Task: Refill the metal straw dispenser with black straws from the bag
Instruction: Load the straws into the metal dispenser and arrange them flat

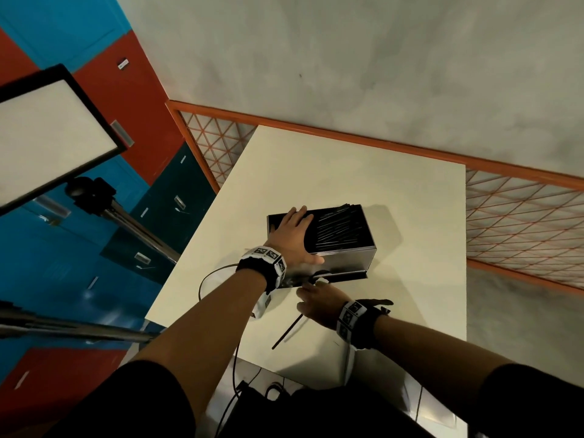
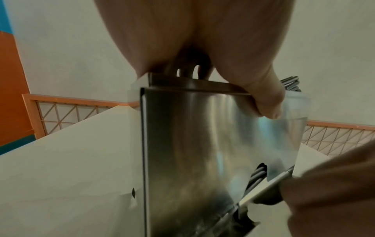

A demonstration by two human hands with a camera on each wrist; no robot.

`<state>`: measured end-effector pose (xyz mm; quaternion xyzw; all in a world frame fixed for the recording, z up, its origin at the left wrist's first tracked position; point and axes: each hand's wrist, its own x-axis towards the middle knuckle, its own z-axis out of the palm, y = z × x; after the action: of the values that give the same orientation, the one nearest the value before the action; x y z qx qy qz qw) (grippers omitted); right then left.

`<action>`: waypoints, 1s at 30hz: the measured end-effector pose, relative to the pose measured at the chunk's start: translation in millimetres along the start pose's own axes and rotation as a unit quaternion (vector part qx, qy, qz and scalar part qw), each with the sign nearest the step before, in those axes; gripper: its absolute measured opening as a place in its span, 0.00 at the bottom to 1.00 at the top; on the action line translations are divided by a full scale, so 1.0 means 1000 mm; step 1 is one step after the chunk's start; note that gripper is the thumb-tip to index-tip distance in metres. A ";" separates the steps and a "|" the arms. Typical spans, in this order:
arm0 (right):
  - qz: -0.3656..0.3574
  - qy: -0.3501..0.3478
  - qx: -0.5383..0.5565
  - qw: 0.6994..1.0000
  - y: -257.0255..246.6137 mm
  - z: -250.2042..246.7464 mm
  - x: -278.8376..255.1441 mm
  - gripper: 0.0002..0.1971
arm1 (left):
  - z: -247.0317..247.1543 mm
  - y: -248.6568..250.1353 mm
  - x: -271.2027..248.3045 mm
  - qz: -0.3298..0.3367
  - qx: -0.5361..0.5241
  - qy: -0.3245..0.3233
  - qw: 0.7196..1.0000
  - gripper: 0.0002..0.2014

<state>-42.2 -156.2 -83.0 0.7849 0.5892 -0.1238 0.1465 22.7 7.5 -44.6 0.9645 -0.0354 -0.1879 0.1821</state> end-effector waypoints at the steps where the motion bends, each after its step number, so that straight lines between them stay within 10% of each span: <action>1: 0.000 0.014 -0.021 1.000 -0.003 -0.002 -0.003 0.09 | 0.003 0.001 -0.002 0.001 0.004 0.002 1.000 0.60; 11: 0.031 0.033 0.119 0.992 0.021 -0.044 -0.027 0.07 | 0.017 0.004 -0.017 0.017 0.015 0.032 0.999 0.54; 18: 0.148 0.070 0.142 0.976 0.086 -0.090 -0.058 0.07 | 0.004 0.012 -0.034 0.099 -0.118 0.167 0.974 0.19; 30: 0.234 0.065 0.186 0.952 0.148 -0.108 -0.055 0.07 | 0.021 0.006 -0.032 0.082 -0.104 0.198 0.971 0.13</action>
<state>86.9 -203.0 49.8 0.9203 0.3640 -0.1424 -0.0154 -15.4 -1.1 -49.5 0.9520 -0.0575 0.0197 0.2998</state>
